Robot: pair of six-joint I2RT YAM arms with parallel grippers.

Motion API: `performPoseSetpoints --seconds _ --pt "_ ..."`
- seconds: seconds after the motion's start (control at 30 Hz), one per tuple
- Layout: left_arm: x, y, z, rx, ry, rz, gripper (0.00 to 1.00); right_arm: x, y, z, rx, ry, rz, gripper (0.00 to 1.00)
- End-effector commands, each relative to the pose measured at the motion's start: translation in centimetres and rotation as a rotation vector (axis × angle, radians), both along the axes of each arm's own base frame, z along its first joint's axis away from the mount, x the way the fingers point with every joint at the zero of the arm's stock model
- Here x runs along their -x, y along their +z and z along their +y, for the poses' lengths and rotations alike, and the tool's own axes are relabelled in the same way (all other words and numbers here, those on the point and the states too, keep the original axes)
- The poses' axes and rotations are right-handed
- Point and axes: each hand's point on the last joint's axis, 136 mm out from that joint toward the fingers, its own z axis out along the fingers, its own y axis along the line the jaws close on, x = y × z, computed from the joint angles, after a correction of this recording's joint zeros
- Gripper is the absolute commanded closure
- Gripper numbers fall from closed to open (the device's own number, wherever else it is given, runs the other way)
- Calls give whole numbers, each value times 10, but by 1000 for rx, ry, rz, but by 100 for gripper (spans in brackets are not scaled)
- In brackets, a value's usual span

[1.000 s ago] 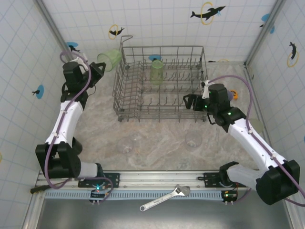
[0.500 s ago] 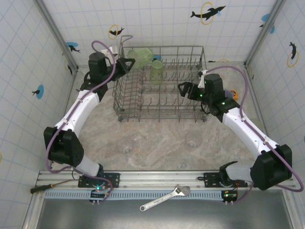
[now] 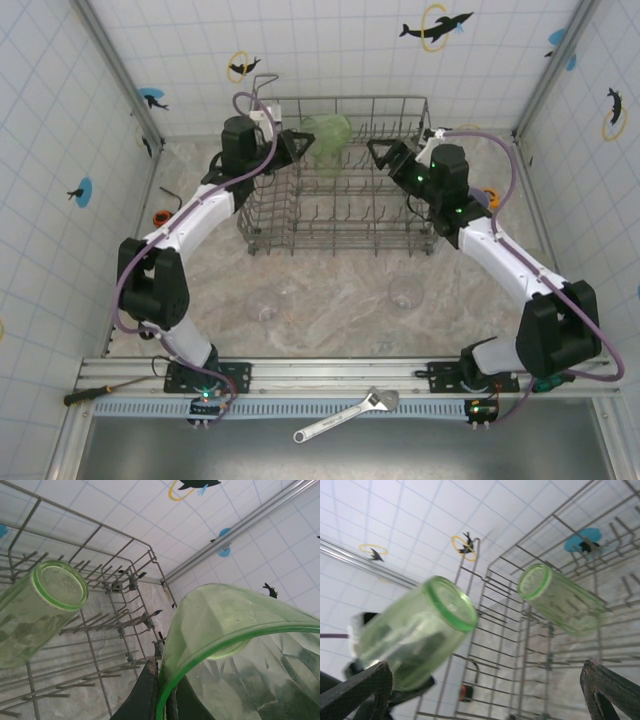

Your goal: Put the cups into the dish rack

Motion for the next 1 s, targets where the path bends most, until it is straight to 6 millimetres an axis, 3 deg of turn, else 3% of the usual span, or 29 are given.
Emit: performPoseSetpoints --seconds 0.0,0.5,0.53,0.6,0.73,0.97 --pt "-5 25 -9 50 -30 -92 100 -10 14 4 -162 8 -19 0" --pt "-9 23 -44 113 -102 -95 100 -34 6 14 -340 0 55 0" --pt "-1 24 -57 117 -128 -95 100 -35 5 14 -345 -3 61 0" --pt "1 25 -63 124 -139 -95 100 -37 5 14 -363 -12 65 0" --pt "2 23 -71 131 -155 -84 100 -44 16 16 -424 20 41 0" --pt "4 13 -78 135 -175 -51 100 -52 20 28 -493 63 59 0"
